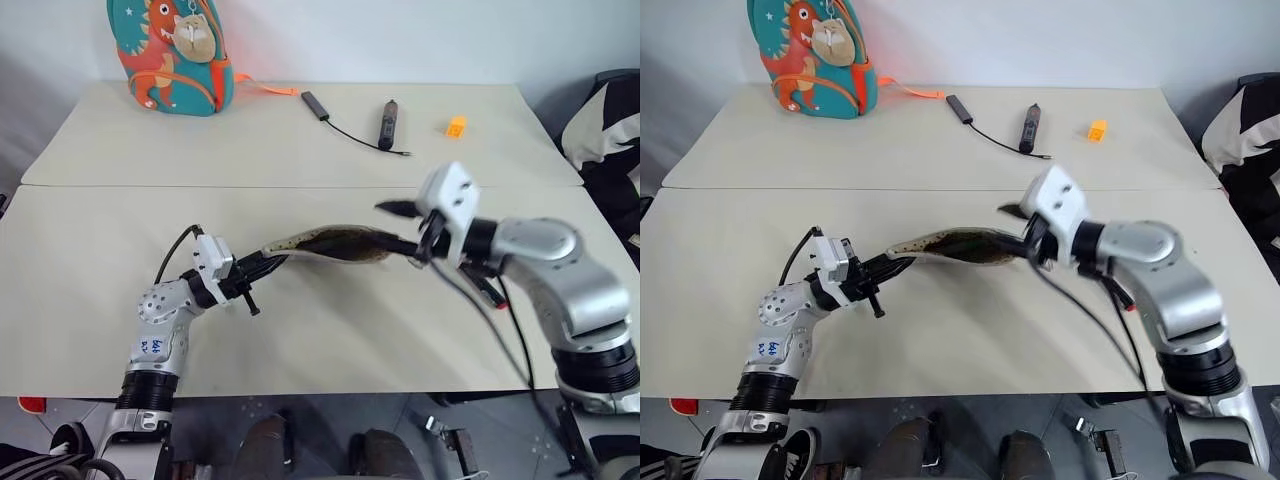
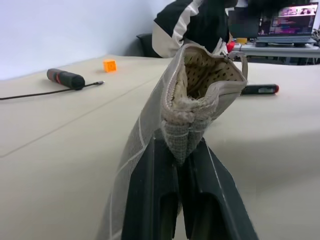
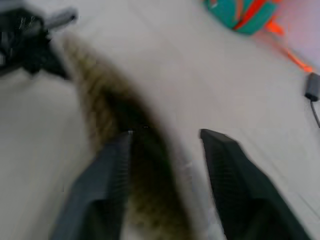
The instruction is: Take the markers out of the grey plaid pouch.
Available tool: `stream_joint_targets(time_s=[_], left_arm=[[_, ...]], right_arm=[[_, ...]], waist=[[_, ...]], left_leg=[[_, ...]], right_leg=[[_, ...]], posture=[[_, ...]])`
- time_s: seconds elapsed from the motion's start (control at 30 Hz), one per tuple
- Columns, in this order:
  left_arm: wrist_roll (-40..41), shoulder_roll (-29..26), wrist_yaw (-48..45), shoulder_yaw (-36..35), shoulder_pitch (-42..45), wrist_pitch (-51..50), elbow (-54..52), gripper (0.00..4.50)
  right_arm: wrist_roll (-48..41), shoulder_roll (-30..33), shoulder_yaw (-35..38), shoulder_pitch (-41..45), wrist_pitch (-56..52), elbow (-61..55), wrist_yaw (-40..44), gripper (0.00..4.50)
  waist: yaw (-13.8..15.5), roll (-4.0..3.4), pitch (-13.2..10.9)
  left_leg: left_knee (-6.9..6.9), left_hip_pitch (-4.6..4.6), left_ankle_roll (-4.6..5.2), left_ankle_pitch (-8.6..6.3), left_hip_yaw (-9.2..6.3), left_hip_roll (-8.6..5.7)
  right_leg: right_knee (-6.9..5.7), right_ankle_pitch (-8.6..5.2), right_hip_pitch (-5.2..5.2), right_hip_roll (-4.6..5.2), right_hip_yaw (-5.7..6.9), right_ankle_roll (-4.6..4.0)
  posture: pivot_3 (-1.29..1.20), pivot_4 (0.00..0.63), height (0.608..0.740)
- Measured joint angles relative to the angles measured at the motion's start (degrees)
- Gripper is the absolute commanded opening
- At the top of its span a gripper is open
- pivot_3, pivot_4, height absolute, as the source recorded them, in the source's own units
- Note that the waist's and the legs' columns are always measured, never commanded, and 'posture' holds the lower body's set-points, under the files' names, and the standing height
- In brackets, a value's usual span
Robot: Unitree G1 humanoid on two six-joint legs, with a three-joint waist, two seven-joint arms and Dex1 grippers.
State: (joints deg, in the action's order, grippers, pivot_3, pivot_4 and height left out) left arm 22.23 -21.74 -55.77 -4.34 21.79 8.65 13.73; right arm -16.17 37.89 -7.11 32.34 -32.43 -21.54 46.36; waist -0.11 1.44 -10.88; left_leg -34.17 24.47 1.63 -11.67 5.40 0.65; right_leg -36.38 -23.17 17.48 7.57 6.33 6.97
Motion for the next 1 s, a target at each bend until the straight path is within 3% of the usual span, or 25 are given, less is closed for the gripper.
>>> stream_joint_targets(time_s=[0.1,0.13,0.3,0.5,0.7,0.8,1.0], left_arm=[[0.0,0.4,0.3,0.2,0.0,-0.5,-0.6,0.00],[0.0,0.5,0.4,0.5,-0.1,-0.9,-1.3,0.00],[0.0,0.8,0.7,1.0,-0.3,-2.5,-3.6,0.00],[0.0,1.6,1.1,2.9,-0.5,-4.5,-6.8,0.00],[-0.6,1.6,1.1,5.5,-1.5,-4.9,-9.5,0.00],[-0.7,1.6,1.2,5.9,-2.4,-5.6,-10.7,0.00],[-0.6,1.7,1.9,6.0,-2.6,-7.3,-11.1,0.00]], right_arm=[[2.4,0.3,-1.5,-0.3,4.2,0.2,0.7,0.20],[3.1,0.3,-2.0,-0.5,5.3,0.8,0.8,0.05],[6.8,-0.4,-4.4,-0.3,9.0,4.4,0.8,0.05],[21.8,0.8,-13.2,0.6,18.7,12.0,-1.2,0.05],[33.1,-4.7,-17.6,3.3,17.7,16.5,-6.7,0.05],[35.4,-7.5,-18.0,3.2,16.6,18.4,-8.4,0.66],[36.5,-8.4,-17.4,3.4,15.6,18.3,-8.3,2.67]], waist=[[0.0,0.00,0.0],[0.0,0.00,0.0],[0.0,0.00,0.0],[-0.1,0.00,0.0],[-0.2,0.00,0.0],[-0.2,0.00,0.0],[0.0,-0.01,0.0]], left_leg=[[-0.03,-0.03,0.00,0.00,-0.01,0.02],[-0.03,-0.03,-0.01,0.01,-0.02,0.03],[-0.04,-0.03,-0.01,0.01,-0.01,0.03],[-0.06,-0.04,-0.02,0.02,0.01,0.03],[-0.08,-0.05,-0.09,0.07,-0.04,0.06],[-0.09,-0.04,-0.08,0.08,-0.02,0.05],[-0.09,-0.04,-0.06,0.09,-0.03,0.02]], right_leg=[[0.11,0.00,-0.01,0.00,0.01,0.00],[0.11,0.00,-0.01,-0.01,0.00,0.00],[0.10,0.00,-0.01,-0.01,0.00,0.00],[0.09,0.00,0.00,-0.02,0.00,0.00],[0.00,0.00,0.00,-0.06,-0.04,-0.01],[-0.01,0.01,0.00,-0.06,-0.05,-0.01],[-0.01,0.01,-0.01,-0.05,-0.11,-0.01]], posture=[[0.00,0.150,0.740],[0.00,0.150,0.740],[0.00,0.150,0.740],[0.00,0.150,0.740],[0.00,0.150,0.740],[0.00,0.150,0.740],[0.00,0.150,0.740]])
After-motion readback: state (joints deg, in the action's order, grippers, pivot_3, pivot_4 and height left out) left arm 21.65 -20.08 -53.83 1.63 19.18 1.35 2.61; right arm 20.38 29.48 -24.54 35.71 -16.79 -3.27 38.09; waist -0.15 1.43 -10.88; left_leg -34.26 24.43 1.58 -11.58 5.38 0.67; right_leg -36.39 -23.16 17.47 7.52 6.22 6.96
